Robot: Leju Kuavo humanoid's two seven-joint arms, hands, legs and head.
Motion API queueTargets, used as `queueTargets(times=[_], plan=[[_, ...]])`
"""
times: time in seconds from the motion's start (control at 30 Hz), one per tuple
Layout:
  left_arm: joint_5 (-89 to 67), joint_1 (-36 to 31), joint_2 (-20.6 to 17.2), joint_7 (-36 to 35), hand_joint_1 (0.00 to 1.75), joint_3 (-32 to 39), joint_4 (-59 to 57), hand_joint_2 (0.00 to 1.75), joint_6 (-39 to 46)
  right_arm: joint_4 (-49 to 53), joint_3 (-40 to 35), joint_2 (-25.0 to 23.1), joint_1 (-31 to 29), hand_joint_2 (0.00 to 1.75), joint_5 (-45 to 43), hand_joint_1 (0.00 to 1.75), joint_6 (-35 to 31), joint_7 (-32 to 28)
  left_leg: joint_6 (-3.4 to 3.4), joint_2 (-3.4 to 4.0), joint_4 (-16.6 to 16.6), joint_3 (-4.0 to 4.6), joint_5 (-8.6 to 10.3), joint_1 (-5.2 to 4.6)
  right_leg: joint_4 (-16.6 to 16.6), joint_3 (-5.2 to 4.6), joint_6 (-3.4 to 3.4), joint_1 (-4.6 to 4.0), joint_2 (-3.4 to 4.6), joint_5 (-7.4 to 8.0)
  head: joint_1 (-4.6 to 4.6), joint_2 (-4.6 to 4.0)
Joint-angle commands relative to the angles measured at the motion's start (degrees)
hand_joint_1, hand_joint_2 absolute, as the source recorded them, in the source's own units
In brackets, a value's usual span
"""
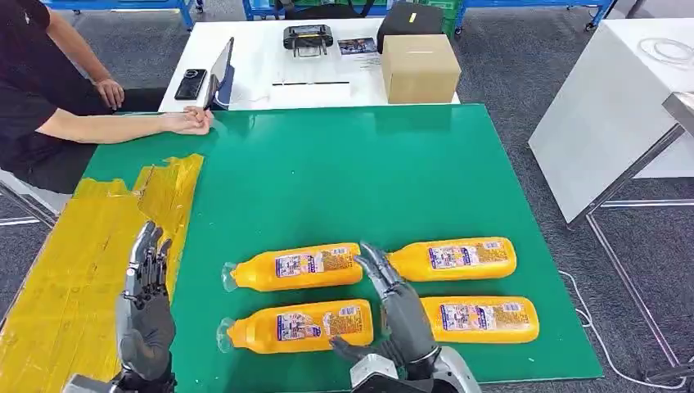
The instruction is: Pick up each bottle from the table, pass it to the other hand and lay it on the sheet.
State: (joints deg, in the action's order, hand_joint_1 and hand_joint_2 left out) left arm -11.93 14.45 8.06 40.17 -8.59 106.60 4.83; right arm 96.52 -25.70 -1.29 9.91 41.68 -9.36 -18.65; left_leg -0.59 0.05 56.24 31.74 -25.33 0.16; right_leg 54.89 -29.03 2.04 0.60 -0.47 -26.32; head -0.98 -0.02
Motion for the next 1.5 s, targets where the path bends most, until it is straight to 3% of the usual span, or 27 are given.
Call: queueTargets(times=[0.03,0.23,0.63,1.1,1.27,1.43,1.47,1.5], plan=[[0.3,-3.1,1.7,-0.2,0.00,2.4,-5.8,0.00,-1.3,-10.5,-8.2,2.2,-6.7,1.75,2.6,0.00,2.1,3.0,0.03,0.16,-0.1,-0.19,-0.04,0.10,-0.2,0.17,-0.07,-0.10,0.20,0.06,-0.02,0.00],[0.3,-3.1,1.7,-0.2,0.00,2.4,-5.8,0.00,-1.3,-10.5,-8.2,2.2,-6.7,1.75,2.6,0.00,2.1,3.0,0.02,0.03,-0.1,-0.11,-0.02,0.06,-0.1,0.13,-0.04,-0.06,0.06,0.02,0.00,0.00],[0.8,-3.7,3.2,-0.2,0.00,3.9,-7.5,0.00,-3.5,-20.2,-13.9,3.8,-11.8,1.75,9.7,0.00,4.0,12.3,0.03,0.06,-0.1,-0.15,-0.03,0.08,-0.2,0.17,-0.06,-0.08,0.09,0.03,0.00,0.00],[1.1,-3.8,3.7,-0.2,0.00,4.9,-7.9,0.00,-5.0,-23.8,-17.5,5.2,-15.7,1.75,12.4,0.00,5.5,15.7,0.02,0.13,0.0,-0.10,-0.03,0.09,-0.1,0.10,-0.06,-0.09,0.18,0.06,0.00,0.00],[1.6,-3.8,3.6,-0.2,0.00,6.0,-8.2,0.00,-5.4,-22.9,-21.8,10.4,-18.9,1.75,10.5,0.00,10.5,17.8,0.01,0.10,0.0,-0.09,-0.05,0.06,-0.1,0.10,-0.04,-0.06,0.14,0.03,0.00,0.00],[2.1,-4.6,3.3,-0.2,0.00,6.1,-9.5,0.00,-6.0,-24.0,-28.7,17.6,-25.3,1.75,4.3,0.02,20.8,18.9,-0.01,0.03,0.0,-0.11,-0.01,0.04,-0.1,0.13,-0.02,-0.04,0.07,0.04,-0.02,0.00],[2.3,-4.9,3.1,-0.2,0.00,6.0,-9.8,0.00,-6.0,-24.0,-30.1,19.0,-26.6,1.75,2.5,0.23,22.5,19.0,-0.01,0.02,0.0,-0.08,0.01,0.00,-0.1,0.09,0.00,0.01,0.05,0.05,0.00,0.00],[2.3,-5.0,3.1,-0.2,0.00,5.9,-9.9,0.00,-6.0,-23.9,-30.4,19.6,-26.9,1.75,1.9,0.23,22.5,19.0,-0.02,0.06,0.0,-0.08,0.01,0.03,-0.1,0.10,-0.01,-0.03,0.10,0.08,-0.02,0.00]])
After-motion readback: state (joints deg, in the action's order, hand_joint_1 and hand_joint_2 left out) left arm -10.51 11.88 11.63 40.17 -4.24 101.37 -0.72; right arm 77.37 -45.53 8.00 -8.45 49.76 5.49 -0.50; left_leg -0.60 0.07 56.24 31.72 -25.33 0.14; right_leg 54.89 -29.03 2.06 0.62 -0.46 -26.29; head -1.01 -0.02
